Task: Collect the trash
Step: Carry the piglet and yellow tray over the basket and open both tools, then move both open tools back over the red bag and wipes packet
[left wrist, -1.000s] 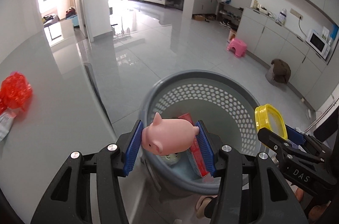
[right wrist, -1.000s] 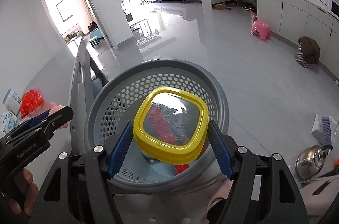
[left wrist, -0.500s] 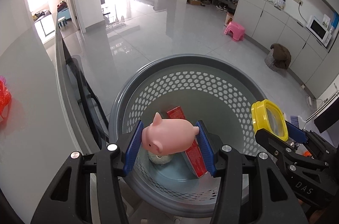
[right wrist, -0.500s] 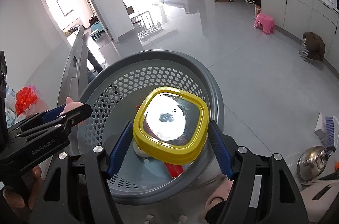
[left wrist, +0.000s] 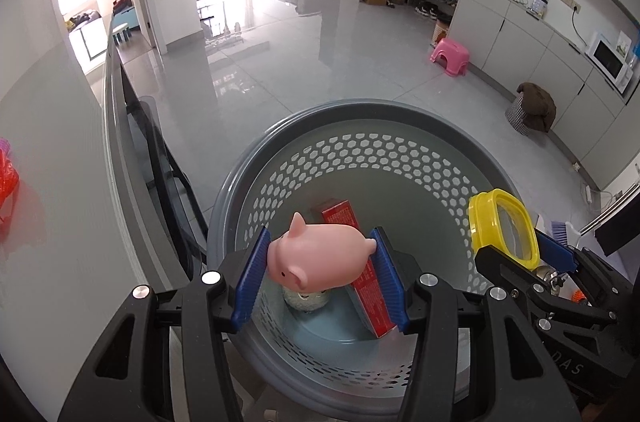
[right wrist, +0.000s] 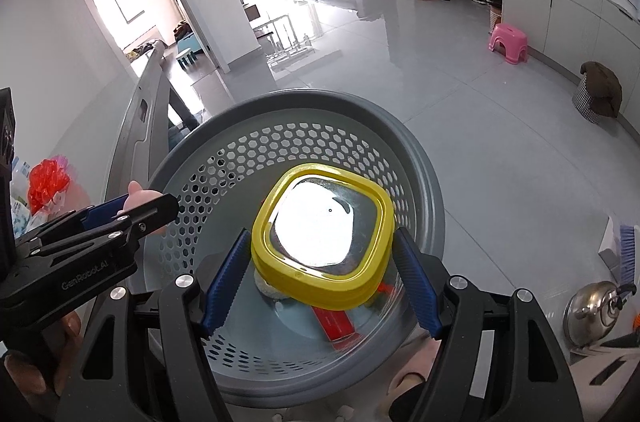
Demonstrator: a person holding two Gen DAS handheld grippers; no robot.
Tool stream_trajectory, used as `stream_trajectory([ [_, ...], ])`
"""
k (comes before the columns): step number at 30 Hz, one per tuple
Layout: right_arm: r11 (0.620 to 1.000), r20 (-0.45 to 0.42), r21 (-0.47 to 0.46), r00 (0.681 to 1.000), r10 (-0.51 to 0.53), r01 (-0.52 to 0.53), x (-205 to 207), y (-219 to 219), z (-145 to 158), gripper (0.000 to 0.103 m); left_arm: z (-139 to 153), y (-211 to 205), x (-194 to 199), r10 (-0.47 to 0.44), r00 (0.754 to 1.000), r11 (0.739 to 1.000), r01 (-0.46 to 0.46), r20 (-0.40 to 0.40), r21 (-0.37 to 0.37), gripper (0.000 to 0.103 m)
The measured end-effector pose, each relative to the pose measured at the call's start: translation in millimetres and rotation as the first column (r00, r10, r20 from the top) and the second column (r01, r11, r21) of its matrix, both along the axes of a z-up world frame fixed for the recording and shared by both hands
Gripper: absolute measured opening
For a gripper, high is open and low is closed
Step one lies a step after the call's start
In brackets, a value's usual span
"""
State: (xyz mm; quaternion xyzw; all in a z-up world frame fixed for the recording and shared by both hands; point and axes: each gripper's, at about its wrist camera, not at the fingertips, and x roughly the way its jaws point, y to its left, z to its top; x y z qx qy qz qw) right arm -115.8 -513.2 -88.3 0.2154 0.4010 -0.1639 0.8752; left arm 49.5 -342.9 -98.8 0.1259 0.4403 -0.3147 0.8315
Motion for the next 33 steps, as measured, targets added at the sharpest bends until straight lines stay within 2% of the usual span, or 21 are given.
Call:
stream_trajectory([
  [6,1.0,0.013,-0.005,1.0,-0.002,0.002,2,-1,3,0.074,3,3,1,0.011,1.0,1.0,-0.011,0.005,-0.01,0.069],
  [9,1.0,0.022,-0.01,1.0,-0.004,0.005,-1,1,4,0.076,5,6,1,0.014,1.0,1.0,-0.014,0.004,-0.013,0.071],
  [24,1.0,0.036,-0.02,0.999,-0.019,0.02,-8,6,11,0.076,14,17,-3,0.02,1.0,0.999,-0.019,0.013,-0.031,0.071],
  [33,0.999,0.054,-0.034,0.999,-0.002,0.004,-12,24,25,0.076,29,35,-7,0.04,0.999,0.998,-0.038,0.034,-0.059,0.071],
])
